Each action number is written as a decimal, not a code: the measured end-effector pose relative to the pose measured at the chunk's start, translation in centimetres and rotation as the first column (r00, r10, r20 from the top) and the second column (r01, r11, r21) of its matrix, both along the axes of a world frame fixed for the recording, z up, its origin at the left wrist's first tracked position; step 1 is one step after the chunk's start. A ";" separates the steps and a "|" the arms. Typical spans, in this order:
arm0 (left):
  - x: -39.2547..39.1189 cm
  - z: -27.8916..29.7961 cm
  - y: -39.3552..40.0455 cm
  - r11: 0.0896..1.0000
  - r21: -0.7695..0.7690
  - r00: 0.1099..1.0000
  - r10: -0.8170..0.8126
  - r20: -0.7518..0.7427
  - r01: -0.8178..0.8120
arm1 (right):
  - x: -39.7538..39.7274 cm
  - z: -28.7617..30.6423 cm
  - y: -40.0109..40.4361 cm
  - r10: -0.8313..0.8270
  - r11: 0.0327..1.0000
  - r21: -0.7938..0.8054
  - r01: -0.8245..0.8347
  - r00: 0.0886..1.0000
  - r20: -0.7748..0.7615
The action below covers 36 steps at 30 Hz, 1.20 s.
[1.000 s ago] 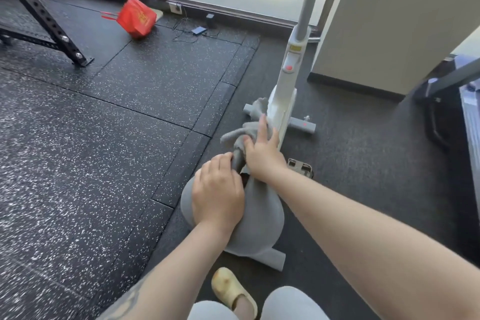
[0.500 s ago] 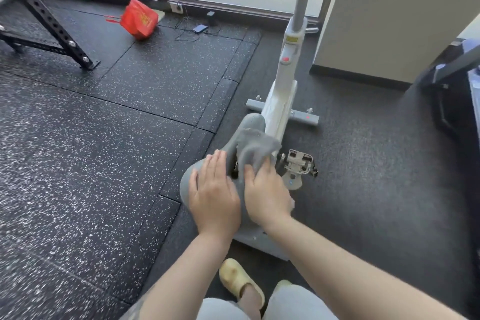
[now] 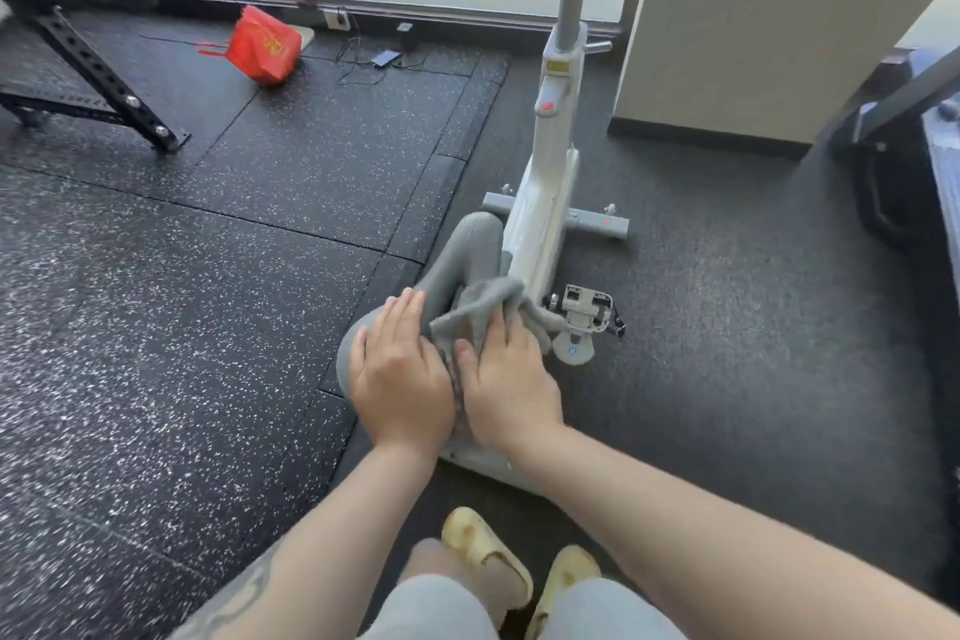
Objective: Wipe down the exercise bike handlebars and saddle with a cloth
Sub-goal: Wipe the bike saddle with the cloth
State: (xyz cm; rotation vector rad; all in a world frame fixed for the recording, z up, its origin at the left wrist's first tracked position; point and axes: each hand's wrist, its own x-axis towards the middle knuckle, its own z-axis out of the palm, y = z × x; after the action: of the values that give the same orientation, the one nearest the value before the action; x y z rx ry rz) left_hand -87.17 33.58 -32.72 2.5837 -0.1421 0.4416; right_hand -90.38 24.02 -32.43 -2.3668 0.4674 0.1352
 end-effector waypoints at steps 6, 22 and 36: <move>-0.2 0.0 0.4 0.999 0.025 1.000 -0.020 0.014 0.019 | -0.5 0.1 1.3 -0.225 0.971 0.090 0.223 0.974 0.006; 3.6 1.2 5.8 0.890 0.091 0.889 -0.431 -0.154 0.447 | 0.3 -0.5 6.2 -0.947 0.194 0.473 0.859 0.290 -0.138; 3.4 -0.4 6.0 0.796 0.118 0.804 -0.584 -0.114 0.594 | -0.4 -1.4 5.8 -0.961 -0.057 0.694 0.718 0.150 -0.233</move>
State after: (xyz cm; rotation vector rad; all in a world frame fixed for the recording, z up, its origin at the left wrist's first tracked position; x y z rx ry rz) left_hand -83.73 39.55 -33.14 2.5106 -0.9618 0.1008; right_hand -90.79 29.84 -33.82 -0.8615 1.4174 -0.6331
